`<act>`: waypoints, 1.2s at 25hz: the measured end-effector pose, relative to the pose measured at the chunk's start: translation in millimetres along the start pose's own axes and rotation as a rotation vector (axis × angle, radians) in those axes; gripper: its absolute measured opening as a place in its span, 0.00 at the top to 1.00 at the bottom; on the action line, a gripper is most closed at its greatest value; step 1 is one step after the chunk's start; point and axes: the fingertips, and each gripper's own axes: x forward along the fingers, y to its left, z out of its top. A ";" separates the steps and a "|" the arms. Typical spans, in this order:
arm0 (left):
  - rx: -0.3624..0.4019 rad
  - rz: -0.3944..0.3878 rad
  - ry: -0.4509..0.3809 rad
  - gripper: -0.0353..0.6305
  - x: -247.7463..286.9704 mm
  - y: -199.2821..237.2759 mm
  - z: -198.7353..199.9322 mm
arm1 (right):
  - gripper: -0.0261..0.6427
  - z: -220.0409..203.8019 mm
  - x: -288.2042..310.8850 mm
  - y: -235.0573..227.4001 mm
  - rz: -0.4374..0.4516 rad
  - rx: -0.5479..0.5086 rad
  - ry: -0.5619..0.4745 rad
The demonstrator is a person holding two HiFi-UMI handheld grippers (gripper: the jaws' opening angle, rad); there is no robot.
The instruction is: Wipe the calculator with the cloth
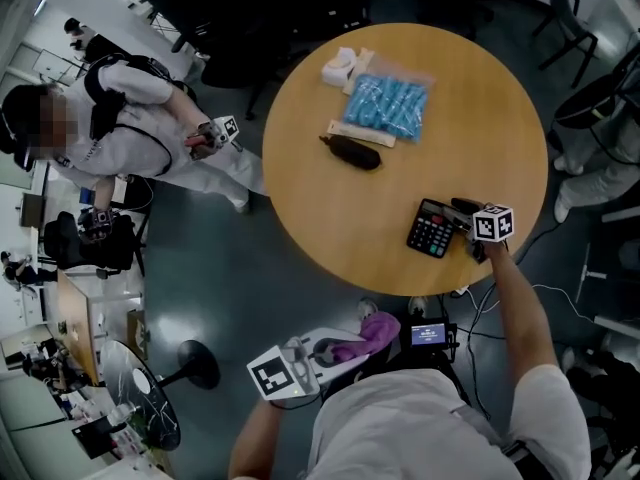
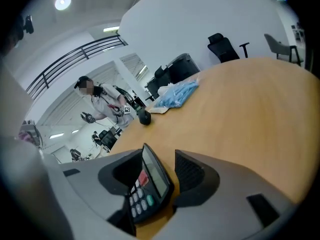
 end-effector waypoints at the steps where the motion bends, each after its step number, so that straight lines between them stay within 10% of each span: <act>1: 0.000 -0.001 -0.003 0.87 0.3 0.5 0.7 | 0.67 9.3 -4.9 -1.2 -0.013 -0.011 -0.022; 7: 0.056 0.037 -0.054 0.87 -0.9 6.9 13.9 | 0.74 86.8 -70.7 28.4 -0.201 -0.145 -0.282; 16: 0.157 0.158 -0.220 0.87 9.6 16.0 44.8 | 0.83 139.2 -219.3 213.5 -0.464 -0.417 -0.679; 24: 0.243 0.559 -0.405 0.87 5.5 48.1 86.8 | 0.88 90.6 -244.6 319.6 -0.525 -0.429 -0.716; 30: 0.214 0.684 -0.389 0.87 18.0 58.1 83.8 | 0.94 65.3 -225.4 322.1 -0.489 -0.417 -0.637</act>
